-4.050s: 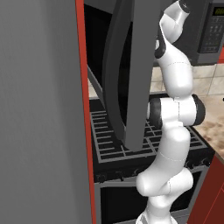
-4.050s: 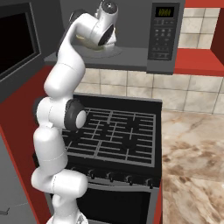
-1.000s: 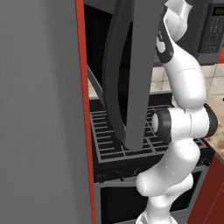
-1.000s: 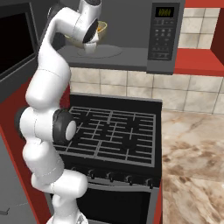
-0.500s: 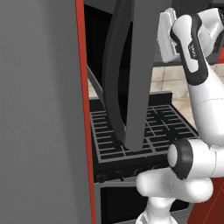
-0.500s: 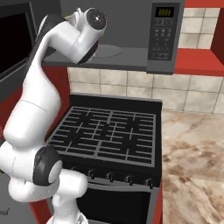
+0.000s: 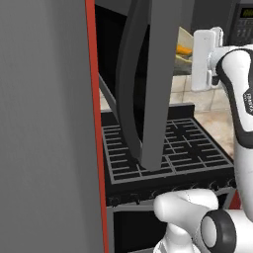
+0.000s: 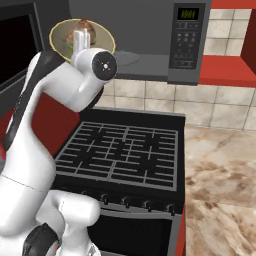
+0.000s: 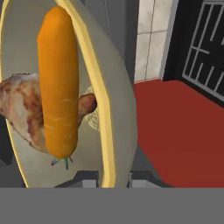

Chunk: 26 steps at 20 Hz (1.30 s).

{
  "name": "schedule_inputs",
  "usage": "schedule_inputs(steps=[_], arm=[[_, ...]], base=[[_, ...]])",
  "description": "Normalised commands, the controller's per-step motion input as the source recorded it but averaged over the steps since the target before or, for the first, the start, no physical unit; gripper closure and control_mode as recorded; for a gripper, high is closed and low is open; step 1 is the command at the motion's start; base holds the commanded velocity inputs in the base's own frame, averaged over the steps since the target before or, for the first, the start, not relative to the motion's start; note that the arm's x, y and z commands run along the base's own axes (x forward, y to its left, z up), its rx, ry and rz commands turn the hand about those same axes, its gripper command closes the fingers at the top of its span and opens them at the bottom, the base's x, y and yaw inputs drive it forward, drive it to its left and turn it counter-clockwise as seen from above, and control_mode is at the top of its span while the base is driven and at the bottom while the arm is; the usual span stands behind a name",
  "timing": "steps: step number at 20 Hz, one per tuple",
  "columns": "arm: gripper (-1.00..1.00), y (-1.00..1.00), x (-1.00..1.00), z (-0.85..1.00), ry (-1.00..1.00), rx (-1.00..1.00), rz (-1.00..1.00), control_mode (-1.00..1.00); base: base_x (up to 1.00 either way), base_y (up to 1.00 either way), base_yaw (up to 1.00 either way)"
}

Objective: The microwave is finished heating the chicken drumstick and carrot. Take the bowl containing the food and place it on the dining counter.

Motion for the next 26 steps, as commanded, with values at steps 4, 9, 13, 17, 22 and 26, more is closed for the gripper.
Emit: schedule_inputs(steps=[4, 9, 13, 17, 22, 26], arm=[[1.0, -0.09, -1.0, 0.0, 0.26, 0.01, 0.0, -1.0], [1.0, -0.2, -1.0, -0.47, 0.3, -0.05, 0.0, -1.0], [1.0, -0.71, -1.0, -0.98, 0.23, -0.04, 0.0, -1.0], [1.0, -0.89, -0.84, -0.49, 0.0, 0.0, 0.0, -1.0], [1.0, -0.02, 0.0, 0.0, 0.01, 0.0, -0.04, -1.0], [1.0, 0.0, 0.0, 0.0, 0.0, 0.0, 0.0, -1.0]], base=[[0.0, 0.0, 0.0], [0.0, 0.0, 0.0], [0.0, 0.0, 0.0], [0.0, 0.0, 0.0], [0.0, 0.0, 0.0], [0.0, 0.0, 0.0]])
